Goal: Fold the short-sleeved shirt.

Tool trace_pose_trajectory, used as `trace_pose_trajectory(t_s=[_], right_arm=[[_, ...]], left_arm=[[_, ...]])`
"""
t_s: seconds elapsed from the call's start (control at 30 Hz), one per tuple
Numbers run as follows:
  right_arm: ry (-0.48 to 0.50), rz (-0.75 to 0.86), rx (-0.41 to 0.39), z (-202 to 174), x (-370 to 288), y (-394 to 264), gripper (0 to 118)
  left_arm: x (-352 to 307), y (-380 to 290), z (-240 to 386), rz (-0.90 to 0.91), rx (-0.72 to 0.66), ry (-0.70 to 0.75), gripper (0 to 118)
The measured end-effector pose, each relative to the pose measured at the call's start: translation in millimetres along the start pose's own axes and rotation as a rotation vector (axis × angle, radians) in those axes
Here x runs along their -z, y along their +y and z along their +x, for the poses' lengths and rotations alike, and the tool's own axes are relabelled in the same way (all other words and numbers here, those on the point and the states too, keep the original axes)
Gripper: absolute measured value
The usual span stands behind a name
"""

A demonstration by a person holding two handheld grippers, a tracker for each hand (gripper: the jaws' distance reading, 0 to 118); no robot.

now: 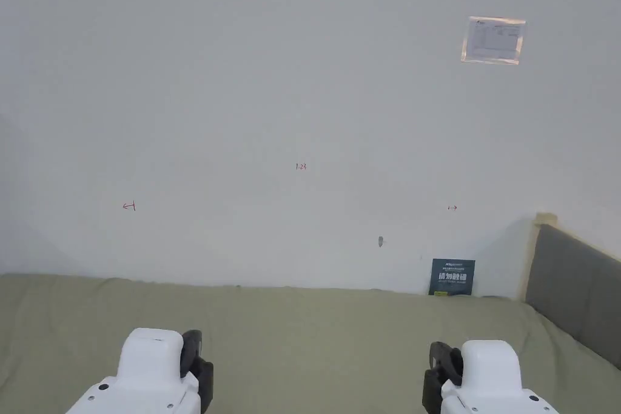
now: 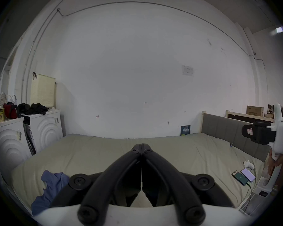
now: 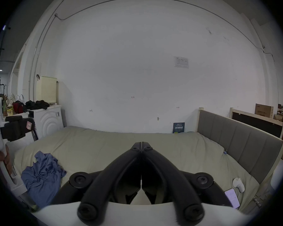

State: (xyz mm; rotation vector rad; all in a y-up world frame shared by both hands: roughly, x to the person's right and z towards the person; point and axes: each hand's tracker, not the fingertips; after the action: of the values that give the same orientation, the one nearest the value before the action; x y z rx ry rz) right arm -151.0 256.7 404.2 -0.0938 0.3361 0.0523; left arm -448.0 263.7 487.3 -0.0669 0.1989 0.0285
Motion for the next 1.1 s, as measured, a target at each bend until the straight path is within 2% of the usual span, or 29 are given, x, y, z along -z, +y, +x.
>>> trace_pose_trajectory(t_s=[0.03,0.07,0.2,0.33,0.47,0.57,0.7,0.77,0.87,0.9,0.97,1.0,1.03,1.1], right_arm=[[-0.010,0.001,-0.012,-4.8,-0.6,-3.0,0],[-0.018,0.005,-0.017,6.2,2.2,-2.7,0],[-0.005,-0.006,-0.003,15.3,4.2,-0.8,0],[0.027,-0.013,-0.040,-2.6,4.1,-3.2,0],[0.205,-0.006,-0.071,-69.3,8.4,7.3,0],[0.350,-0.012,-0.040,-125.2,9.7,4.4,0],[0.471,-0.028,-0.019,-177.1,8.1,-3.4,0],[0.512,-0.045,-0.033,-190.3,14.1,-14.7,0],[0.540,-0.062,-0.075,-201.5,15.9,-32.6,0],[0.539,-0.070,-0.090,-202.9,19.8,-39.8,0],[0.539,-0.098,-0.100,-204.2,29.0,-51.1,0],[0.540,-0.118,-0.099,-203.4,35.6,-57.8,0],[0.535,-0.133,-0.100,-202.5,42.8,-64.6,0],[0.522,-0.162,-0.111,-201.5,55.5,-76.9,0]], left_arm=[[-0.1,-0.8,0.9,0.002,0.006,-0.001,0],[-0.1,-1.2,1.6,0.002,0.015,0.002,0],[0.6,-2.8,1.9,-0.002,-0.003,-0.006,0],[-5.3,-3.5,-8.5,0.013,-0.007,0.038,0],[-31.2,-2.7,-44.6,0.023,0.004,0.147,0],[-61.4,-0.2,-81.6,0.025,0.025,0.267,0],[-96.1,2.5,-128.8,0.000,0.067,0.394,0],[-94.9,3.6,-160.1,-0.166,0.062,0.376,0],[-71.9,-10.0,-209.6,-0.448,-0.044,0.327,0],[-46.7,-26.4,-238.8,-0.632,-0.157,0.290,0],[-13.0,-56.8,-272.6,-0.886,-0.327,0.224,0],[-5.5,-85.0,-282.2,-0.910,-0.374,0.205,0],[4.9,-105.7,-287.9,-0.983,-0.371,0.213,0],[38.9,-144.2,-289.7,-1.081,-0.233,0.282,0]])
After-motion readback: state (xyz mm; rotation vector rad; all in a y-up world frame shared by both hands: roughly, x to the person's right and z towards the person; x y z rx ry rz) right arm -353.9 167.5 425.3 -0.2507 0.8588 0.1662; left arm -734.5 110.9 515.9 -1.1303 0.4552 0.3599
